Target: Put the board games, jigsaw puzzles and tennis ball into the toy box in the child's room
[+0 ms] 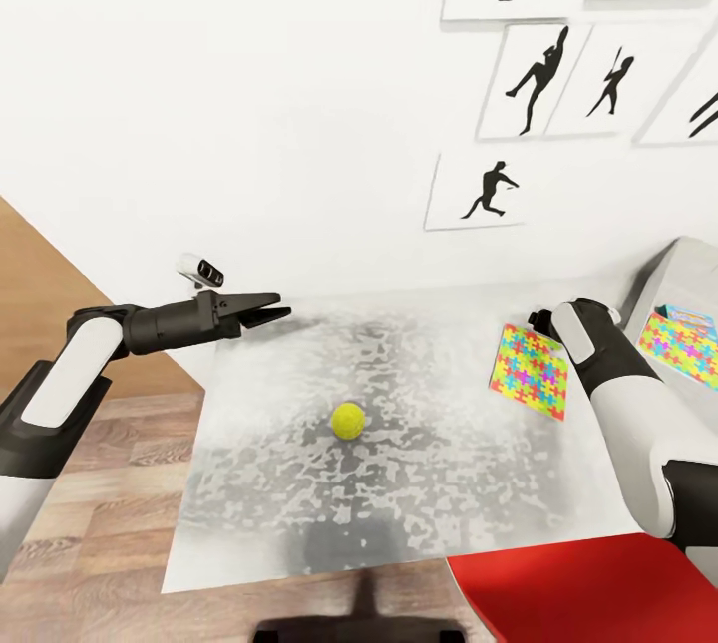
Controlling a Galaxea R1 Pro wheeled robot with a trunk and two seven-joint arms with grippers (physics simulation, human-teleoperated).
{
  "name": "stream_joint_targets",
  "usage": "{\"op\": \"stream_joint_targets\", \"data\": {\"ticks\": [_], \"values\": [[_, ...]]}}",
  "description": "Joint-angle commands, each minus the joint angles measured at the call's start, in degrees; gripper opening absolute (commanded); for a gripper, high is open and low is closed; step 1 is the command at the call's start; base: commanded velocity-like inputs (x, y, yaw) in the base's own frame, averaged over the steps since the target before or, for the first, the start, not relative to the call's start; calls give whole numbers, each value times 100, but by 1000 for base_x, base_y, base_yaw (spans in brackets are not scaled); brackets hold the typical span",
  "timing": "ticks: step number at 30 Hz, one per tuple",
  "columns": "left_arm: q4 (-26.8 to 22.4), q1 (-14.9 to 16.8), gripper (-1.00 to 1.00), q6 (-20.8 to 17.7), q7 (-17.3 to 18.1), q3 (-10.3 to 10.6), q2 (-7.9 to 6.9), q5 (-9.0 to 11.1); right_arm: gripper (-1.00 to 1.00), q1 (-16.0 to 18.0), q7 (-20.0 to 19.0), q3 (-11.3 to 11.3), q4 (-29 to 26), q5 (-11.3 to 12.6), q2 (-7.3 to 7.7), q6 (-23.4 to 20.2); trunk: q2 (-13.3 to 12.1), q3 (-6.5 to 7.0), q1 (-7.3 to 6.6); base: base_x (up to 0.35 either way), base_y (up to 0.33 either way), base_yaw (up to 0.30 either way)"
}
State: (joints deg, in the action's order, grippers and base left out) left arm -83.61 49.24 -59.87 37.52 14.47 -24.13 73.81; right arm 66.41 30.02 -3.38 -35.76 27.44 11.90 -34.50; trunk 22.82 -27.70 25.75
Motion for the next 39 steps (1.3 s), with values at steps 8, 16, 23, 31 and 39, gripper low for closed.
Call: {"op": "stream_joint_targets", "data": {"ticks": [8,16,23,31,39], "values": [[3,11,100,-13,27,-22,-4,-7,100,138,52,11,-9,60,4,-19,10,-35,3,0,0,0],[-15,20,100,-13,35,-148,-4,3,100,211,57,13,-9,60,-6,-27,10,-91,3,0,0,0],[-23,23,100,-13,36,-173,-4,10,100,214,57,20,-8,60,1,-22,10,-154,3,0,0,0],[-24,24,100,-13,36,-175,-4,10,100,209,49,27,-1,60,5,-15,10,-185,3,0,0,0],[-24,24,100,-13,36,-181,-4,11,100,206,48,30,-1,60,8,-11,10,-225,3,0,0,0]]}}
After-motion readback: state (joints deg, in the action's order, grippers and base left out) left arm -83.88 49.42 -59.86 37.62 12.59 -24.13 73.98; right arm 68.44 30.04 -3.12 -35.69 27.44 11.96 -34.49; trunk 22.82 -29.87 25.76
